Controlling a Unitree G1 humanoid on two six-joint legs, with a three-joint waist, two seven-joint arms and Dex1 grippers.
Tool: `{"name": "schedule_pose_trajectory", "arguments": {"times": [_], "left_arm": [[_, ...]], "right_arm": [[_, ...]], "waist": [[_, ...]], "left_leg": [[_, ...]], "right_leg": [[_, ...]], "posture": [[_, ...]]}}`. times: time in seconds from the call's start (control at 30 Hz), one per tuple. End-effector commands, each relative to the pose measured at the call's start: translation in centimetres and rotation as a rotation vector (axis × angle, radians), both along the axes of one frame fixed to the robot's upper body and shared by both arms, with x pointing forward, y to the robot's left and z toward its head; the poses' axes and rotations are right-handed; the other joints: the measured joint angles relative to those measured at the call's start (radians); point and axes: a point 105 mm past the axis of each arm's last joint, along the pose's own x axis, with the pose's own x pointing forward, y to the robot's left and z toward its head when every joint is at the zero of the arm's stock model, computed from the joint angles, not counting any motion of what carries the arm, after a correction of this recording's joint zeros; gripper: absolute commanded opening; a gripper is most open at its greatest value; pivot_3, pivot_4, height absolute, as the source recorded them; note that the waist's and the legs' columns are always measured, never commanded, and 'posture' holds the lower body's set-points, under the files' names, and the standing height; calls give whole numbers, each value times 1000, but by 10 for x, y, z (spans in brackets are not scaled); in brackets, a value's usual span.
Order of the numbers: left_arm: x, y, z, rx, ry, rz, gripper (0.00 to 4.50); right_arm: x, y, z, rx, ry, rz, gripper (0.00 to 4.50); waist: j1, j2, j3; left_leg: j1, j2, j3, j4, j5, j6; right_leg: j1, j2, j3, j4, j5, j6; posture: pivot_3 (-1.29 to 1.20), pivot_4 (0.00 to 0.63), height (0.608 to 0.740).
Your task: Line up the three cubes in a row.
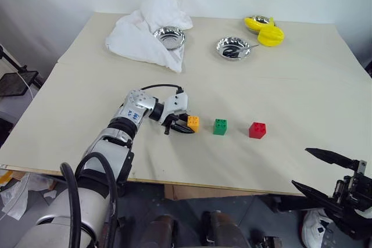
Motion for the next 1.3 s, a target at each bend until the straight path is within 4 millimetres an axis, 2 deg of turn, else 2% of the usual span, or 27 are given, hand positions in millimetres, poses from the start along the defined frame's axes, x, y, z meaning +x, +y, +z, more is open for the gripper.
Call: {"name": "schedule_pose_trajectory", "arguments": {"times": [0.03, 0.23, 0.43, 0.6, 0.73, 0.8, 0.87, 0.93, 0.97, 1.03, 1.1, 1.3], "left_arm": [[3, 2, 6, -25, -17, 15, 2724], [1, 11, 7, -33, -17, 6, 4472], [3, 31, 12, -54, -89, 25, 4472], [-5, 70, 25, -183, -114, 39, 4472], [-17, 112, 49, -347, -166, 103, 4472], [-29, 138, 50, -348, -203, 164, 4472], [-49, 168, 50, -356, -243, 263, 4472], [-83, 199, 41, -339, -273, 382, 4472], [-95, 207, 37, -318, -280, 420, 4472], [-116, 218, 32, -312, -255, 479, 4472], [-126, 231, 30, -292, -259, 564, 4472], [-135, 240, 31, -280, -284, 654, 4472]], "right_arm": [[0, 0, 4, -17, -15, 16, 4500], [3, -1, 3, -20, -13, 34, 4500], [13, -1, 4, -25, -18, 65, 4500], [22, -1, 4, -40, -18, 118, 4500], [30, 0, 6, -63, -28, 171, 4500], [32, -3, 5, -86, -17, 206, 4500], [37, -7, 4, -118, -6, 239, 4500], [48, -19, 5, -150, -7, 227, 4500], [52, -24, 5, -166, -9, 218, 4500], [57, -35, 1, -197, 17, 197, 4500], [64, -42, 2, -216, 26, 183, 4500], [75, -49, 2, -244, 29, 172, 4500]], "waist": [[0, 0, 0], [-1, 0, 0], [-2, 0, 0], [-15, 0, 0], [-22, 0, 0], [-23, 0, 0], [-41, 2, -1], [-51, 2, -1], [-53, 2, -1], [-50, 3, -1], [-25, 2, 0], [-2, 4, -1]], "left_leg": [[0, 0, 0, 0, 0, 0], [0, 0, 0, 0, 0, 0], [0, 0, 0, 0, 0, 0], [0, 0, 0, 0, 0, 0], [0, 0, -1, 1, 0, 0], [0, 0, -1, 1, 0, 0], [0, 1, 0, 1, 0, 0], [1, 1, 0, -1, -1, 0], [1, 2, 0, -2, -1, 0], [1, 2, 1, -2, -2, 1], [1, 2, -1, -2, -2, 1], [3, 1, -1, -1, -1, 4]], "right_leg": [[0, 0, 0, 0, 0, 0], [0, 0, 0, 0, 0, 0], [0, 0, 0, 0, 0, 0], [-1, 0, 0, 0, 0, 0], [0, 0, -1, 0, 0, 0], [0, 0, -1, 0, 0, 0], [0, 0, 0, 0, 0, 0], [0, 0, 0, 0, 0, 0], [0, 0, 1, 0, 0, -1], [0, 0, 1, -2, 0, -1], [2, 0, -1, -3, -1, -1], [6, -2, -1, -6, -1, -5]], "posture": [[0, 150, 740], [0, 150, 740], [0, 150, 740], [0, 150, 740], [0, 150, 740], [0, 150, 740], [0, 150, 740], [0, 150, 740], [0, 150, 740], [0, 150, 740], [0, 150, 740], [0, 150, 740]]}}
